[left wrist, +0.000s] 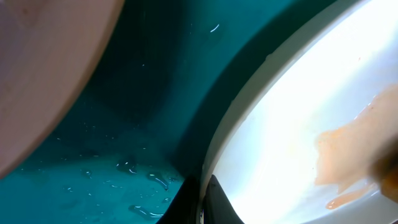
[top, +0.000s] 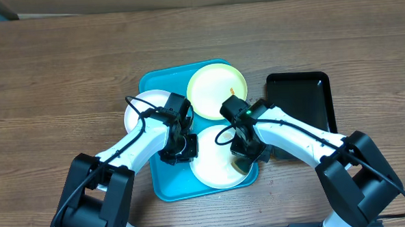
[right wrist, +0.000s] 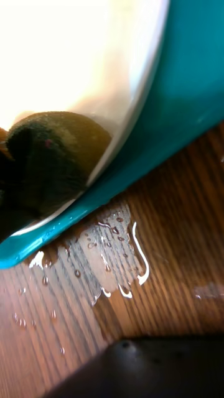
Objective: Clean dirty plates on tray and stack at the side
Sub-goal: 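Scrub the cream plate with the sponge in the right gripper, then lift the cream plate with the left gripper and carry it left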
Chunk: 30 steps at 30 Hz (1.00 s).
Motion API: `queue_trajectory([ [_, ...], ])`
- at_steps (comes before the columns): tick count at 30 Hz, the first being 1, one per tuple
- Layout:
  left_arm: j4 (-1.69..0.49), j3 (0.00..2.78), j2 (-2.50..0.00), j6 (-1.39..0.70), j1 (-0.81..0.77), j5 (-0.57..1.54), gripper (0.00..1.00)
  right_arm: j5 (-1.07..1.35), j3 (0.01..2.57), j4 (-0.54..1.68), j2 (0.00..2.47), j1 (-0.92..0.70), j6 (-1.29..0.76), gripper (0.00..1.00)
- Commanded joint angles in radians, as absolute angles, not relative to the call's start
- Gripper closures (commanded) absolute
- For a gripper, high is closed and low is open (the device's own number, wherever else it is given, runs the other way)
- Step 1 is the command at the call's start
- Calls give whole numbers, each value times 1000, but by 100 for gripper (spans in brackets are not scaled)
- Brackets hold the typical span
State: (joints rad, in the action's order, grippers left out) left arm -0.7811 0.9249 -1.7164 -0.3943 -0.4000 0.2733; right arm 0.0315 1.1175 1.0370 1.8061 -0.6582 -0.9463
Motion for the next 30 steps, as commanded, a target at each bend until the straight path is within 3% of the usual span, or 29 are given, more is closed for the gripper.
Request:
queue_trajectory([
  [1, -797, 910, -1751, -416, -391, 163, 96, -104, 1138, 1071, 1769, -652, -828, 96],
  [11, -819, 913, -1750, -384, -391, 143, 96, -97, 1155, 1087, 1571, -571, -717, 96],
  [23, -913, 982, -1749, -289, -391, 150, 96, -91, 1139, 1037, 1441, -181, -619, 95],
  [27, -945, 1043, -1748, -257, -392, 150, 96, -92, 1055, 936, 1511, -96, -600, 80],
  [30, -962, 1076, -1748, -250, -392, 150, 96, -89, 1032, 924, 1575, -88, -592, 75],
])
